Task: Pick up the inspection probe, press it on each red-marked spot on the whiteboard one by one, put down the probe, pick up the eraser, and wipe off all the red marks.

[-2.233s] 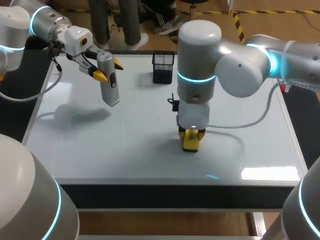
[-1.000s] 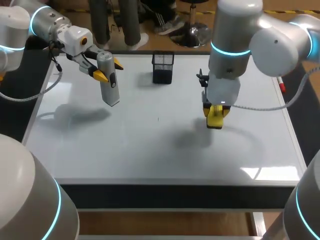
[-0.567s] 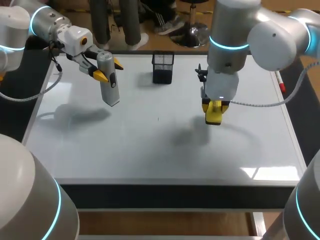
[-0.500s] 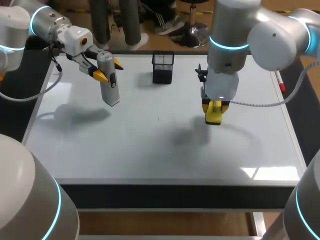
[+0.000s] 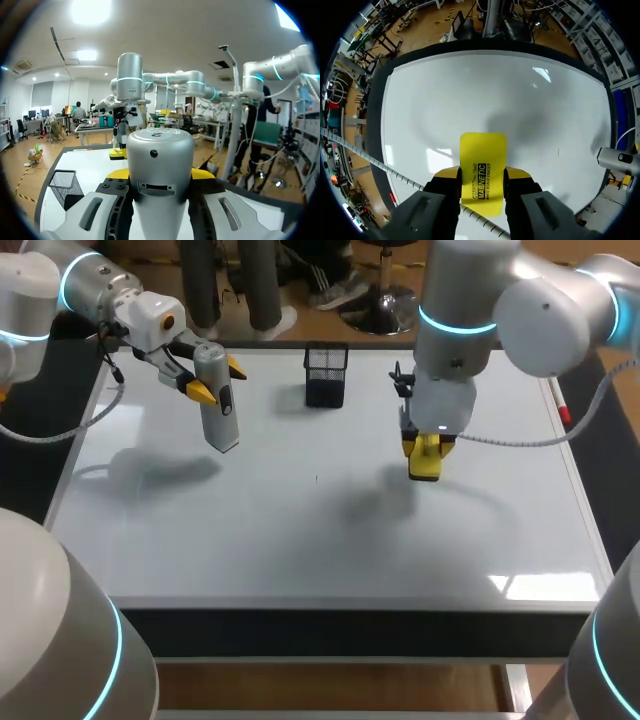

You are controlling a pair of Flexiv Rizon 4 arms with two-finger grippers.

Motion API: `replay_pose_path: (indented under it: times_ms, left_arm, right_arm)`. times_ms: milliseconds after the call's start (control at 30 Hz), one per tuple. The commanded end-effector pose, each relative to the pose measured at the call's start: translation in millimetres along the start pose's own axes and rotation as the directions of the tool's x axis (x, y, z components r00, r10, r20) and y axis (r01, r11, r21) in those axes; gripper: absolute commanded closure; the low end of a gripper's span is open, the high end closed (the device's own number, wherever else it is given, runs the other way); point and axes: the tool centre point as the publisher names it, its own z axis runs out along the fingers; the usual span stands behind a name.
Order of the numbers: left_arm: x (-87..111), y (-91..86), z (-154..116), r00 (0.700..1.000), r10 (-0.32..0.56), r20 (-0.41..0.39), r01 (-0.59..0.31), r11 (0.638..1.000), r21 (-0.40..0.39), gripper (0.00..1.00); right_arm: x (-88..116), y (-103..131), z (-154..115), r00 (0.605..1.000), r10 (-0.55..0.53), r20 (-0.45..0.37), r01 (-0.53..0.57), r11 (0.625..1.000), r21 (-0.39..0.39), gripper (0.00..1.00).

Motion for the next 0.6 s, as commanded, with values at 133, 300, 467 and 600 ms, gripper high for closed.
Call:
replay_pose_path:
  times_ms: [133, 300, 467, 600]
  left_arm:
    - [-0.9, -1.0, -0.9, 1.000, -0.001, -0.004, 0.001, 1.000, 0.000, 1.00]
    - [-0.9, -1.0, -0.9, 1.000, -0.001, -0.004, 0.001, 1.000, 0.000, 1.00]
    - [-0.9, -1.0, -0.9, 1.000, -0.001, -0.004, 0.001, 1.000, 0.000, 1.00]
    - [-0.9, -1.0, -0.9, 1.000, -0.001, -0.004, 0.001, 1.000, 0.000, 1.00]
  right_arm:
    - [-16.8, -44.5, 14.0, 1.000, -0.029, 0.004, 0.029, 0.998, -0.048, 1.00]
    - [-21.4, -74.7, 9.3, 0.999, -0.042, 0.007, 0.042, 0.998, -0.040, 1.00]
    - [-22.8, -106.6, 7.5, 0.999, -0.043, -0.015, 0.042, 0.998, -0.036, 1.00]
    - [-24.7, -131.1, 8.0, 0.999, -0.041, -0.019, 0.040, 0.998, -0.042, 1.00]
